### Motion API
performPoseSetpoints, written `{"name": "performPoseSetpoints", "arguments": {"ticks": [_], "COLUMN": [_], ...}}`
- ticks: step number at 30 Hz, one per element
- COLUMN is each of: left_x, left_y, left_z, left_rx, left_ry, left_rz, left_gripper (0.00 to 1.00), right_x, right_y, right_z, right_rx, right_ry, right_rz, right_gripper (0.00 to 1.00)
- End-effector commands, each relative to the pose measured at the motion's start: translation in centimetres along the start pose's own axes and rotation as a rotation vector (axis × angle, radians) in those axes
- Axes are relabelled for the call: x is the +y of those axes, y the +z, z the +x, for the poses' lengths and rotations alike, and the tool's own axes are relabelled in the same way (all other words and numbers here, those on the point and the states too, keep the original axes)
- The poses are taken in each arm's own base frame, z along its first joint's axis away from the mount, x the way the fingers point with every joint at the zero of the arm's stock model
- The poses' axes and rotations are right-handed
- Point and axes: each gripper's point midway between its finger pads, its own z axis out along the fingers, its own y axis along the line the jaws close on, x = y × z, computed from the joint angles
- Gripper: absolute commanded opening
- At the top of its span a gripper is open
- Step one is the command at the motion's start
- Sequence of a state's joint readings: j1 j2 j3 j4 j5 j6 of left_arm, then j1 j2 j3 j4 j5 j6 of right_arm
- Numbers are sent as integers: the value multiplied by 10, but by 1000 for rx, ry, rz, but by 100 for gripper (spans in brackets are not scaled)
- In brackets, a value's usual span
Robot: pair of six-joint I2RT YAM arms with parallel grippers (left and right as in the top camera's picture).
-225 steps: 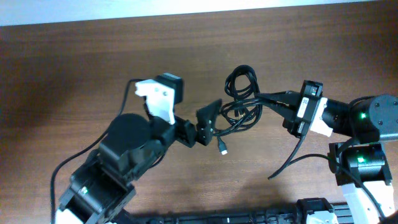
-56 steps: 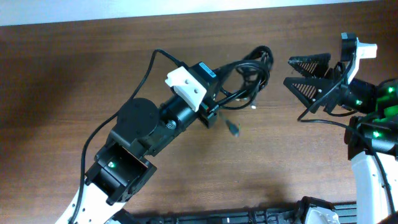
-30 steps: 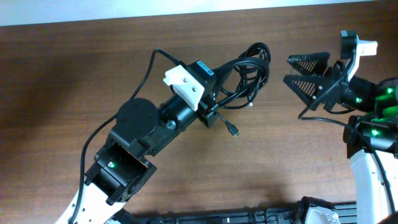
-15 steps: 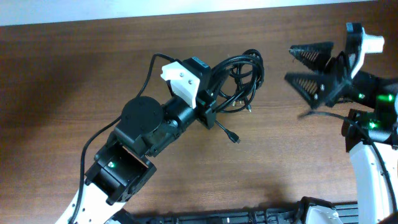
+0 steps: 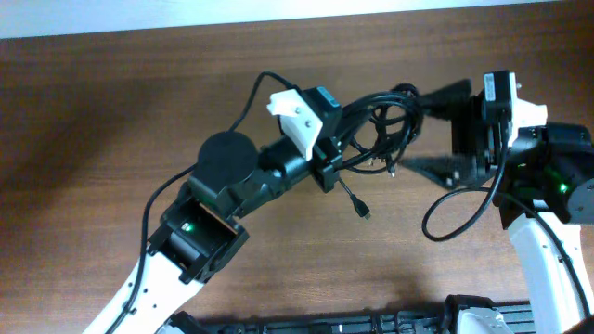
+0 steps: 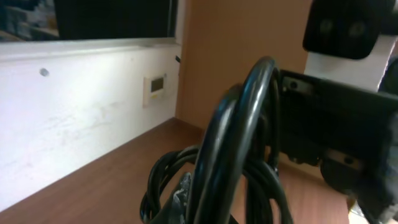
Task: Untangle cables
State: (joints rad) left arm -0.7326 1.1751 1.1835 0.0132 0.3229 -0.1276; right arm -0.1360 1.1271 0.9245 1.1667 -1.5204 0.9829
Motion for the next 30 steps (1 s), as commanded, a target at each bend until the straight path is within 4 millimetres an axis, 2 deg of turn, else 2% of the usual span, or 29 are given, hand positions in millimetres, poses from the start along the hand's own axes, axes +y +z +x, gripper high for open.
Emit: {"name": "performPoseSetpoints", "arguments": {"ticks": [1, 3, 4, 7, 9, 11, 14, 17, 22, 24, 25, 27, 30], "left_x": [-7, -6, -5, -4, 0, 10, 25, 33, 51, 52, 51, 35, -11], "left_y": [0, 0, 0, 0, 0, 0, -3, -9, -34, -44, -48, -50, -46], "left_z": [-9, -10, -10, -9, -8, -9, -12, -19, -43, -52, -55, -58, -40], "left_rx": [-25, -29, -30, -27, -25, -25, -38, -59, -130, -152, -160, -148, -86], "left_ry": [24, 25, 25, 25, 73, 83, 82, 84, 80, 85, 89, 202, 448], "left_rz": [41, 36, 27, 22, 0, -59, -149, -206, -327, -338, -338, -262, 2], "left_gripper": [0, 0, 0, 0, 13, 39, 54, 55, 59, 65, 60, 56, 66], "right_x": [5, 5, 5, 5, 7, 7, 7, 7, 3, -4, -9, -19, -33], "right_y": [2, 2, 2, 2, 2, 2, 2, 2, 2, 2, 2, 3, 3], "right_z": [-2, -2, -2, -1, 1, 1, 1, 1, 3, 7, 10, 18, 28], "right_rx": [12, 11, 12, 14, 26, 26, 26, 26, 26, 28, 28, 30, 32], "right_ry": [-24, -20, -20, -20, -20, -20, -20, -19, -5, 43, 75, 139, 212], "right_rz": [-20, -20, -20, -22, -29, -29, -29, -29, -29, -28, -27, -25, -23], "right_gripper": [35, 12, 4, 4, 4, 4, 4, 4, 4, 4, 4, 4, 4]}}
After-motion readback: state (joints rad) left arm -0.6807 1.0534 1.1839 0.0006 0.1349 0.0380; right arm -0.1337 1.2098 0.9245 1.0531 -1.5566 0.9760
